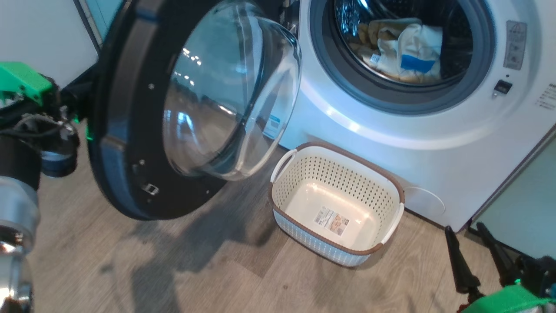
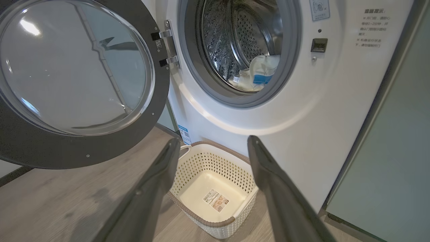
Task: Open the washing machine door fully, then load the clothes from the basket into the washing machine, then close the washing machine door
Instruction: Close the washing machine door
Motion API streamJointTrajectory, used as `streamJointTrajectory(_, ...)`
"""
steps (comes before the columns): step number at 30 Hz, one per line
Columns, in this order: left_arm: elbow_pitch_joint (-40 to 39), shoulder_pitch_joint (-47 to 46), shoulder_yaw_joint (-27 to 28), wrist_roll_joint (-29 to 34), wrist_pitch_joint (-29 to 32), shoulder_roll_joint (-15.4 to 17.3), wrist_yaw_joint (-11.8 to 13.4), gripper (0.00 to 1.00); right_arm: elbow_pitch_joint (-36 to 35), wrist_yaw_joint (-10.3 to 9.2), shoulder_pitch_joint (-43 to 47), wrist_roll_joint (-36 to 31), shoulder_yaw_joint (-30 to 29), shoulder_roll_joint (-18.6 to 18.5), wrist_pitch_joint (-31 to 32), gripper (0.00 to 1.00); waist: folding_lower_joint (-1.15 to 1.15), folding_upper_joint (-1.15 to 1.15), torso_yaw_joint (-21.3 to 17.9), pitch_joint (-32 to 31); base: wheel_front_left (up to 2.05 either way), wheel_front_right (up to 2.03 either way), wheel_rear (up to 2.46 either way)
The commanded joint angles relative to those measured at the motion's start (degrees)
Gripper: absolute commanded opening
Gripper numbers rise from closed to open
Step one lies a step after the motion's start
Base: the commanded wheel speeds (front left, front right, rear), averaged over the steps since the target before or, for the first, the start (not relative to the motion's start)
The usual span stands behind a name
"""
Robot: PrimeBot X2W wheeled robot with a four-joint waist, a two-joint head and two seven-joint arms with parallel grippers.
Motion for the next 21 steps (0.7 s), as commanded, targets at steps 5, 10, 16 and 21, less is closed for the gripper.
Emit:
streamJointTrajectory(5, -5.29, 0.88, -0.04, -0.85, 2.73, 0.33, -0.49, 0.00, -1.44, 0.03, 0.33, 0.12, 0.02, 0.29, -0.38, 1.00, 0.00, 0.00, 0.15, -1.47, 0.00, 0.00, 0.00)
streamJointTrajectory(10, -7.30, 2.65, -0.18, -1.59, 3.75, -2.17, -0.49, 0.00, -1.52, 0.03, 0.42, 0.01, -0.29, 0.72, -0.38, 1.00, 0.00, 0.00, 0.07, -2.10, 0.00, 0.00, 0.00)
streamJointTrajectory(16, -9.90, 4.81, -0.49, -2.25, 4.62, -5.21, -0.16, 0.00, -1.47, 0.03, 0.34, 0.03, -0.13, 0.91, -0.38, 1.00, 0.00, 0.00, -1.02, -2.63, 0.00, 0.00, 0.00)
streamJointTrajectory(21, -12.47, 6.43, -0.67, -3.07, 6.41, -6.90, 0.23, 0.00, -1.48, 0.03, 0.59, 0.05, -0.28, 1.06, -0.38, 1.00, 0.00, 0.00, -2.13, -2.78, 0.00, 0.00, 0.00)
